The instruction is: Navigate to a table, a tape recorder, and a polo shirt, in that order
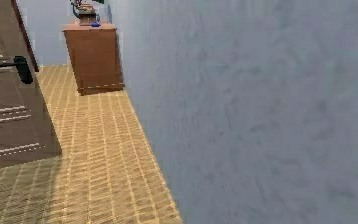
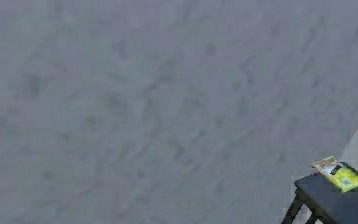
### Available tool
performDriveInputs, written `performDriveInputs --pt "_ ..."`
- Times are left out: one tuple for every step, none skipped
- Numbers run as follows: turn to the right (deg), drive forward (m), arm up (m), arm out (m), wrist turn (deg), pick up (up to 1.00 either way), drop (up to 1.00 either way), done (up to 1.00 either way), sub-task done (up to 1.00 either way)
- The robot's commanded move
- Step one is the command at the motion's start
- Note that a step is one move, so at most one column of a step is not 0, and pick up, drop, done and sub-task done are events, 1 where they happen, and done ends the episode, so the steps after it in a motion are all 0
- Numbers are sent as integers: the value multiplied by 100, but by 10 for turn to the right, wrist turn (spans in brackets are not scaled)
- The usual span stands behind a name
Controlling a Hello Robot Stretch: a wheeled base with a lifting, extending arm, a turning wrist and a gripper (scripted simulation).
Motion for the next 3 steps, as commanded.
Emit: performDriveInputs --pt "-180 0 0 0 0 0 0 0 0" --pt "0 60 0 0 0 0 0 0 0" --pt "-450 0 0 0 0 0 0 0 0"
